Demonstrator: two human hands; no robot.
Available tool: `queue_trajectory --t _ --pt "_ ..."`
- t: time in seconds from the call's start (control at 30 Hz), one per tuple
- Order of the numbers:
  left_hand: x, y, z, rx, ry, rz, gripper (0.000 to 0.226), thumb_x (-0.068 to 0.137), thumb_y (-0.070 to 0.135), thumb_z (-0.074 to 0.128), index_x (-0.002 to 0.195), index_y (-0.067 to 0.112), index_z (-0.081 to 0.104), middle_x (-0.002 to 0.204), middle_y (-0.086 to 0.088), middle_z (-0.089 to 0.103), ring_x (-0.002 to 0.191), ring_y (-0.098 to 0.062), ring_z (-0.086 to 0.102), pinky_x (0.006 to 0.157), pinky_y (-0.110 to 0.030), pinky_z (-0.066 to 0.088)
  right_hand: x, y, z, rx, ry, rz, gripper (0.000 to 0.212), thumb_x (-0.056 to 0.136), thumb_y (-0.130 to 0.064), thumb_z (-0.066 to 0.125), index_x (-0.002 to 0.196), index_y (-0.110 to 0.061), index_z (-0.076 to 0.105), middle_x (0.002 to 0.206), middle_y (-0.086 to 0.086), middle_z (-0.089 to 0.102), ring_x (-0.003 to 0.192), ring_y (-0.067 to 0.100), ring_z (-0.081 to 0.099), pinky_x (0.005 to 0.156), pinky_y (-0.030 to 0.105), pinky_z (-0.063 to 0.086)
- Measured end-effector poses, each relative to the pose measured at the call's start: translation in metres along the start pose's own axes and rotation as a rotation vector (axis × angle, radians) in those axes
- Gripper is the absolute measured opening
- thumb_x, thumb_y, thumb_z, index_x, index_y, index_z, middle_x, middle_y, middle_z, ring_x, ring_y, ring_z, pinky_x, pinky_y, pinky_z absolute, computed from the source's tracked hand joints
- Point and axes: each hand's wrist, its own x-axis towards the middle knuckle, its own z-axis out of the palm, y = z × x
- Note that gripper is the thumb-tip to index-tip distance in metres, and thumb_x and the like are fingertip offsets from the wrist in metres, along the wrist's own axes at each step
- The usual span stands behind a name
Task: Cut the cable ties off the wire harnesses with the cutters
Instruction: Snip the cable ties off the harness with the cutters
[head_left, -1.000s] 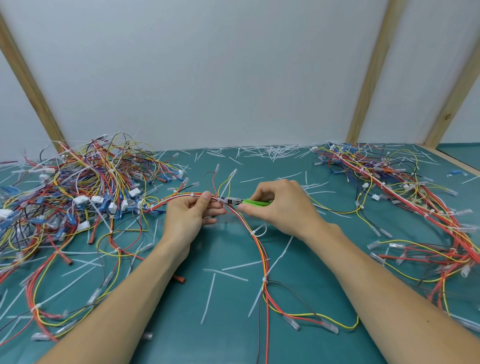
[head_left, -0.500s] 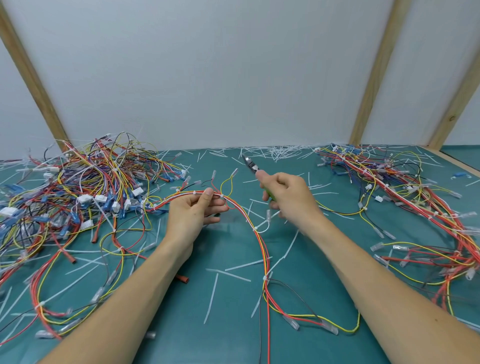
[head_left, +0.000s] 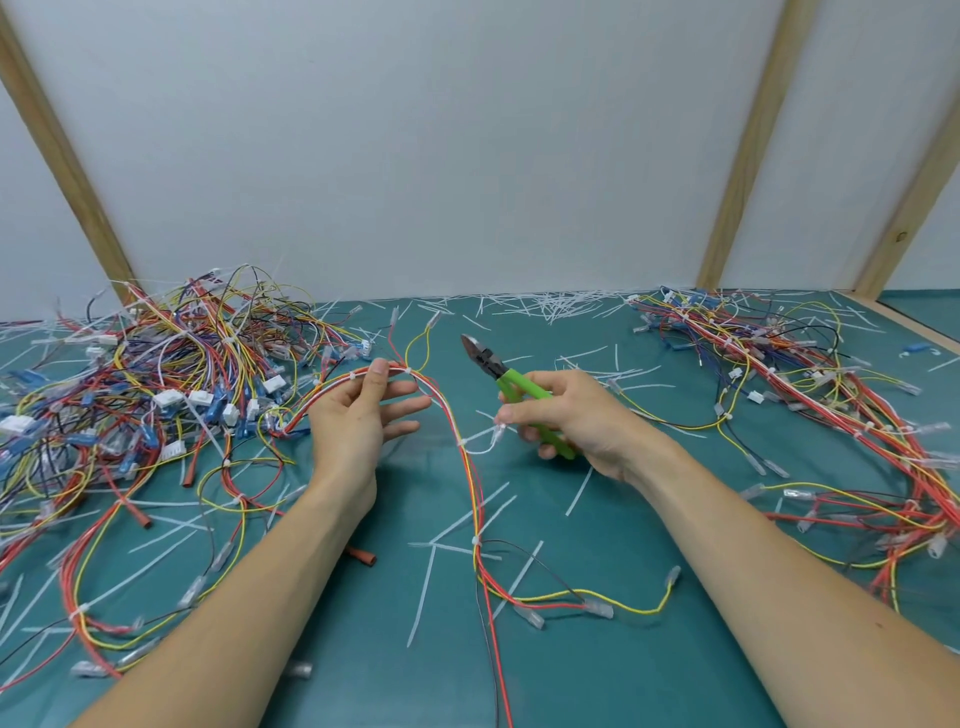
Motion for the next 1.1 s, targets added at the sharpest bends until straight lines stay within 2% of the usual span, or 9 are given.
queue_trajectory --t 0.13,0.27,0.37,0.5,0.63,0.77,0.93,1.03,1.1 --pt "0.001 0.002 0.001 0.053 -0.063 -0.026 0.029 0.105 0.031 0.050 0.093 0.010 0.066 0.074 0.000 0.076 0.063 -0.016 0.074 0.043 -0.022 0.052 -0.001 -0.003 0.003 0.067 0.024 -0.030 0.017 0.084 -0.006 0.080 0.094 -0.013 0.069 0.075 0.004 0.068 0.061 0.014 0.061 0.050 0.026 0.048" --pt "-0.002 0.003 0.006 0.250 -0.210 -0.137 0.030 0.104 0.035 0.050 0.097 0.009 0.063 0.059 -0.002 0.066 0.035 -0.011 0.049 0.031 -0.017 0.031 0.000 -0.005 0.003 0.141 0.090 -0.050 0.019 0.085 -0.002 0.077 0.098 -0.011 0.067 0.080 0.009 0.070 0.060 0.016 0.060 0.052 0.027 0.048" --pt "-0.007 0.003 0.008 0.441 -0.338 -0.186 0.036 0.103 0.041 0.051 0.097 0.008 0.064 0.056 -0.001 0.063 0.032 -0.009 0.036 0.035 -0.013 0.023 0.002 -0.004 0.001 0.177 0.131 -0.063 0.020 0.085 0.000 0.077 0.098 -0.010 0.067 0.077 0.007 0.071 0.058 0.015 0.060 0.052 0.027 0.048" --pt "-0.016 0.005 0.010 0.542 -0.582 -0.316 0.042 0.100 0.046 0.053 0.105 0.008 0.070 0.064 -0.004 0.064 0.035 -0.008 0.032 0.035 -0.012 0.021 0.003 -0.005 0.002 0.255 0.161 -0.117 0.019 0.087 0.000 0.076 0.101 -0.010 0.067 0.078 0.005 0.071 0.059 0.013 0.062 0.052 0.025 0.049" --pt "-0.023 0.003 0.013 0.462 -0.706 -0.397 0.036 0.103 0.038 0.051 0.117 0.009 0.068 0.078 -0.005 0.068 0.043 -0.008 0.037 0.034 -0.015 0.025 0.004 -0.007 0.003 0.312 0.151 -0.159 0.018 0.090 -0.002 0.073 0.103 -0.012 0.066 0.079 0.003 0.072 0.064 0.014 0.063 0.053 0.025 0.048" --pt "-0.026 0.005 0.016 0.411 -0.743 -0.531 0.040 0.104 0.036 0.050 0.122 0.003 0.063 0.078 -0.004 0.070 0.041 -0.005 0.037 0.032 -0.016 0.026 0.005 -0.006 0.007 0.311 0.130 -0.177 0.016 0.089 -0.001 0.073 0.100 -0.011 0.067 0.079 0.003 0.070 0.060 0.013 0.059 0.050 0.024 0.045" --pt "-0.029 0.006 0.021 0.251 -0.715 -0.669 0.046 0.104 0.034 0.048 0.128 -0.005 0.057 0.073 0.000 0.068 0.038 -0.004 0.034 0.030 -0.015 0.026 0.010 0.003 0.008 0.019 0.361 -0.183 0.011 0.088 -0.005 0.073 0.090 -0.014 0.066 0.072 0.002 0.071 0.054 0.013 0.054 0.055 0.026 0.042" --pt "-0.030 0.005 0.025 0.133 -0.714 -0.719 0.038 0.103 0.033 0.049 0.124 0.002 0.056 0.071 0.003 0.063 0.042 -0.004 0.040 0.034 -0.016 0.032 0.013 0.008 0.012 0.116 0.448 -0.159 0.009 0.091 -0.005 0.069 0.094 -0.013 0.065 0.071 -0.001 0.070 0.056 0.014 0.056 0.052 0.028 0.043" --pt "-0.031 0.005 0.026 0.083 -0.722 -0.704 0.028 0.100 0.031 0.054 0.113 0.008 0.061 0.067 0.005 0.056 0.045 -0.004 0.043 0.038 -0.016 0.034 0.015 0.009 0.016 0.169 0.466 -0.172 0.008 0.093 -0.006 0.068 0.096 -0.013 0.065 0.069 -0.004 0.070 0.055 0.013 0.057 0.049 0.026 0.043"
